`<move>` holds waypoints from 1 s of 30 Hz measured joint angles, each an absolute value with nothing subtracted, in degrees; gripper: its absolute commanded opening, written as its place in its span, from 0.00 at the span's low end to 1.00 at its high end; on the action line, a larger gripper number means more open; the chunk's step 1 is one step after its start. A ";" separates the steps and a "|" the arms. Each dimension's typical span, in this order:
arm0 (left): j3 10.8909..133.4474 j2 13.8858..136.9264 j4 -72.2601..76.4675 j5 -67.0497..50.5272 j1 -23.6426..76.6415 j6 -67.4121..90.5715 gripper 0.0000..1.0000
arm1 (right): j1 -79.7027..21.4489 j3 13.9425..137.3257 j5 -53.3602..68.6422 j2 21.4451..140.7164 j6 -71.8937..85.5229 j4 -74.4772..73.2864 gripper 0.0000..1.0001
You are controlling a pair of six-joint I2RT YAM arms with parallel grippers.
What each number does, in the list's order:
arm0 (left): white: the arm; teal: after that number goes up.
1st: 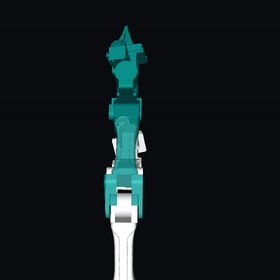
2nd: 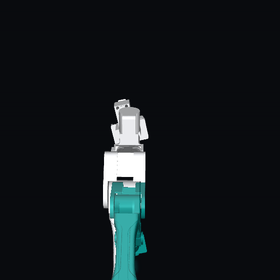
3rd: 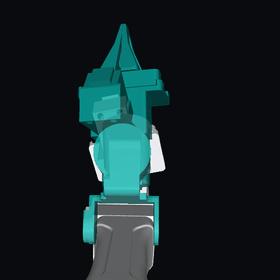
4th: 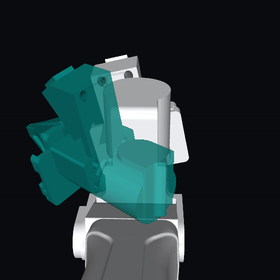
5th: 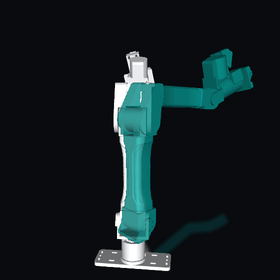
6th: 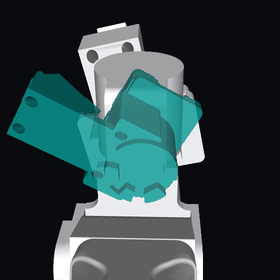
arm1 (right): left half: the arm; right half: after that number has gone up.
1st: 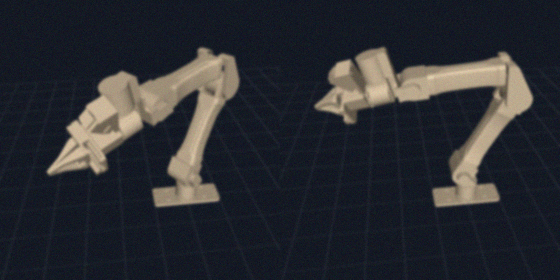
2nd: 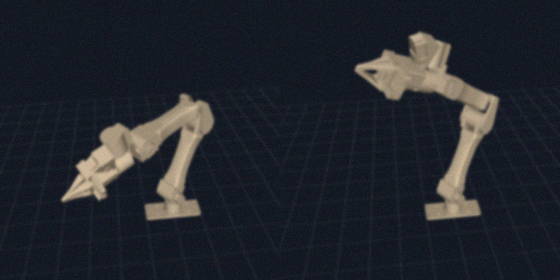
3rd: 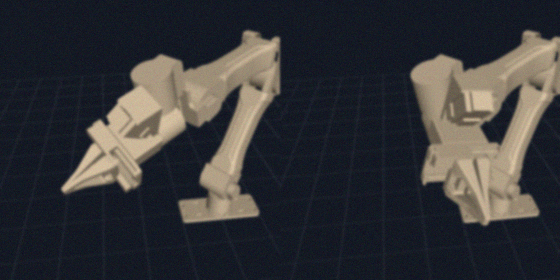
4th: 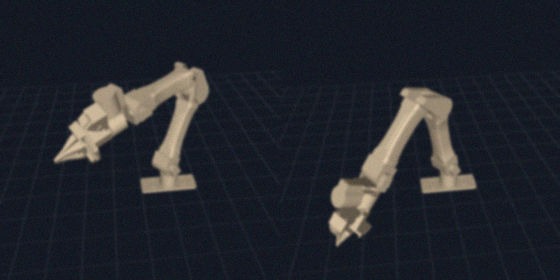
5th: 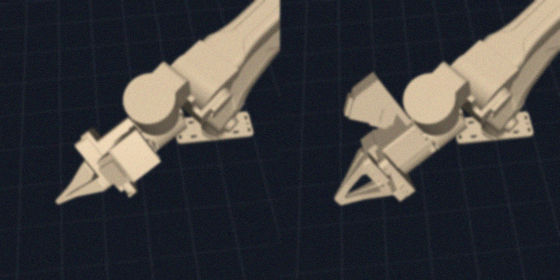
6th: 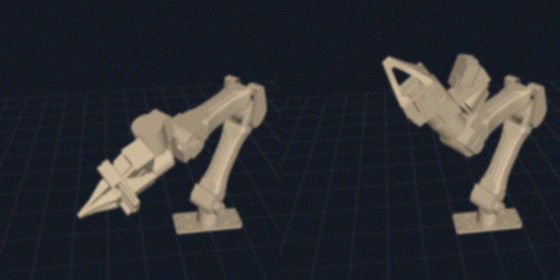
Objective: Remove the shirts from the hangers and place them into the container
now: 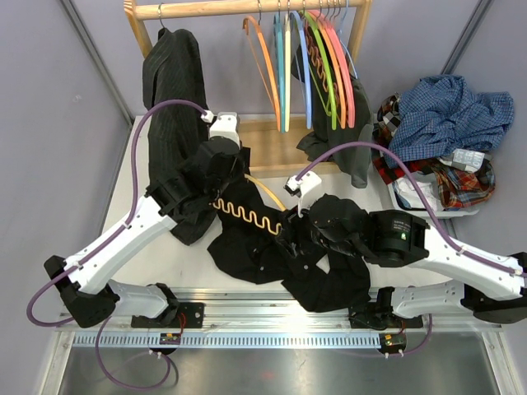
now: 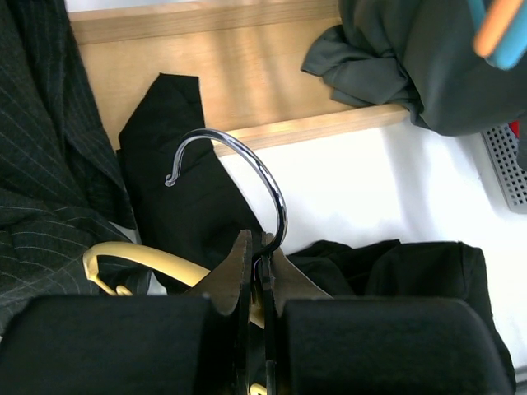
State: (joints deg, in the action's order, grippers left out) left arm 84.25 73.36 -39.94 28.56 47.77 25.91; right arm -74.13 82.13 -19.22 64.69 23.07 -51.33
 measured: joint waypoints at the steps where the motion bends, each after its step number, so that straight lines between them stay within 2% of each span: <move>1: 84.27 73.41 -39.97 28.51 48.10 25.93 0.00 | -74.13 82.08 -19.05 64.79 23.00 -50.92 0.42; 3: 84.25 73.49 -39.94 28.45 48.93 25.93 0.00 | -74.13 82.06 -18.90 64.73 23.09 -50.30 0.17; 4: 84.25 73.52 -40.07 28.58 49.30 25.87 0.00 | -74.13 82.06 -19.03 64.66 23.31 -50.26 0.00; 10: 83.96 72.86 -39.79 29.39 49.36 27.03 0.02 | -73.49 82.08 -20.51 64.27 25.23 -50.59 0.00; 11: 83.90 72.62 -39.90 29.43 49.36 27.03 0.11 | -73.49 82.08 -20.51 64.27 25.28 -50.59 0.00; 12: 83.85 72.31 -40.03 29.52 49.36 26.96 0.25 | -73.49 82.08 -20.47 64.27 25.26 -50.54 0.00; 13: 83.85 71.92 -40.23 29.47 49.36 26.74 0.53 | -73.54 82.08 -20.49 64.25 25.23 -50.46 0.00; 15: 83.85 70.89 -40.23 29.21 49.56 26.15 0.93 | -73.65 82.13 -20.36 64.25 24.80 -50.74 0.00; 16: 83.85 70.22 -39.99 29.15 49.63 25.82 0.99 | -73.65 82.13 -20.40 64.27 24.64 -51.59 0.00; 23: 84.86 62.54 -38.70 29.15 49.80 23.86 0.99 | -73.82 84.95 -21.87 64.45 23.24 -54.28 0.00; 30: 77.60 37.43 -34.39 29.45 49.87 24.91 0.99 | -73.87 96.90 -35.24 70.87 17.39 -52.64 0.00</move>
State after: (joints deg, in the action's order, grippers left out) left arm 77.60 37.43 -34.39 29.45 49.87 24.91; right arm -73.87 96.90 -35.24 70.87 17.39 -52.64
